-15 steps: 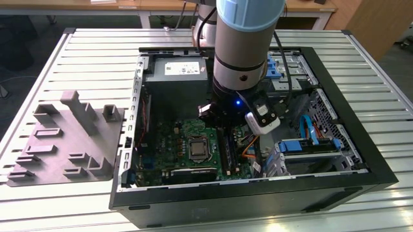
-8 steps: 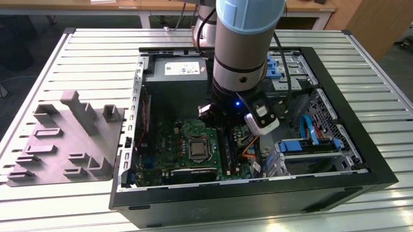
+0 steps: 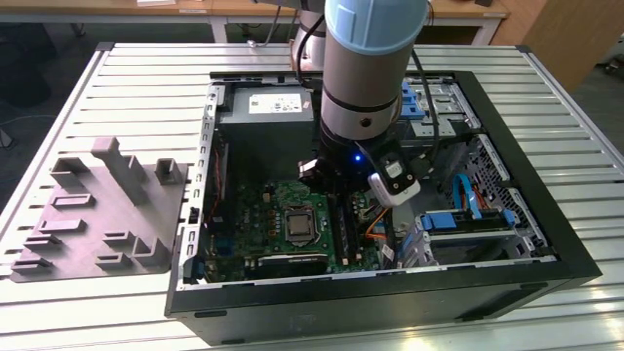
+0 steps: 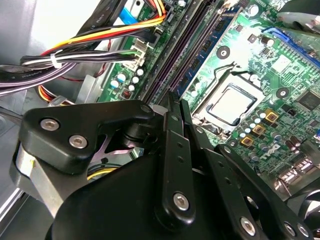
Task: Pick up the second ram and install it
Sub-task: 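Insert the second ram into the second slot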
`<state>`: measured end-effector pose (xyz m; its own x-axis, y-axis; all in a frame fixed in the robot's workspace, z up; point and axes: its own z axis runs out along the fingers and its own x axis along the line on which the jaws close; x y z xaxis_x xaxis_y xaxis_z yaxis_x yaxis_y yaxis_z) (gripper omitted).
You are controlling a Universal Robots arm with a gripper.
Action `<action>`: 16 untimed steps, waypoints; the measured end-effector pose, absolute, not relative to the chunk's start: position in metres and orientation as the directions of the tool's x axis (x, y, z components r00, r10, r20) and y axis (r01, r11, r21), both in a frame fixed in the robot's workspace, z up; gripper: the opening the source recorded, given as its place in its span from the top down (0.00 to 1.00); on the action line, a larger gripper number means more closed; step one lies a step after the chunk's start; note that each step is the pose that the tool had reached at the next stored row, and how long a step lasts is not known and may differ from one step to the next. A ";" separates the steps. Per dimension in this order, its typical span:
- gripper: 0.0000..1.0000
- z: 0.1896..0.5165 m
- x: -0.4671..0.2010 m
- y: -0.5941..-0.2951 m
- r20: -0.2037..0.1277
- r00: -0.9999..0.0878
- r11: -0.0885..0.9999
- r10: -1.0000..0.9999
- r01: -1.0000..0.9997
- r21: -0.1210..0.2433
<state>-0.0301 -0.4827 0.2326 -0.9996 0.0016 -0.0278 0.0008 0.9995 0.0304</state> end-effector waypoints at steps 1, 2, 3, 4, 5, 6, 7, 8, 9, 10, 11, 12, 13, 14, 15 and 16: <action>0.87 0.232 -0.030 -0.483 -0.028 -1.000 1.000 0.002 0.001 0.030; 0.87 0.232 -0.030 -0.483 -0.028 -1.000 1.000 0.002 0.001 0.030; 0.87 0.232 -0.030 -0.483 -0.028 -1.000 1.000 0.002 0.001 0.031; 0.87 0.231 -0.030 -0.483 -0.028 -1.000 1.000 0.002 0.001 0.030; 0.87 0.231 -0.030 -0.483 -0.028 -1.000 1.000 0.002 0.001 0.030; 0.87 0.231 -0.030 -0.483 -0.028 -1.000 1.000 0.002 0.001 0.030; 0.87 0.231 -0.030 -0.483 -0.028 -1.000 1.000 0.002 0.001 0.030; 0.87 0.231 -0.030 -0.483 -0.028 -1.000 1.000 0.002 0.001 0.031; 0.87 0.231 -0.030 -0.483 -0.028 -1.000 1.000 0.002 0.001 0.031; 0.87 0.230 -0.030 -0.483 -0.028 -1.000 1.000 0.002 0.001 0.030; 0.87 0.230 -0.030 -0.483 -0.028 -1.000 1.000 0.002 0.001 0.030; 0.87 0.230 -0.030 -0.483 -0.028 -1.000 1.000 0.002 0.001 0.030; 0.87 0.230 -0.030 -0.483 -0.028 -1.000 1.000 0.001 0.001 0.030; 0.87 0.230 -0.030 -0.483 -0.028 -1.000 1.000 0.001 0.001 0.030; 0.87 0.230 -0.031 -0.483 -0.028 -1.000 1.000 0.002 0.001 0.030; 0.87 0.229 -0.031 -0.483 -0.028 -1.000 1.000 0.002 0.001 0.030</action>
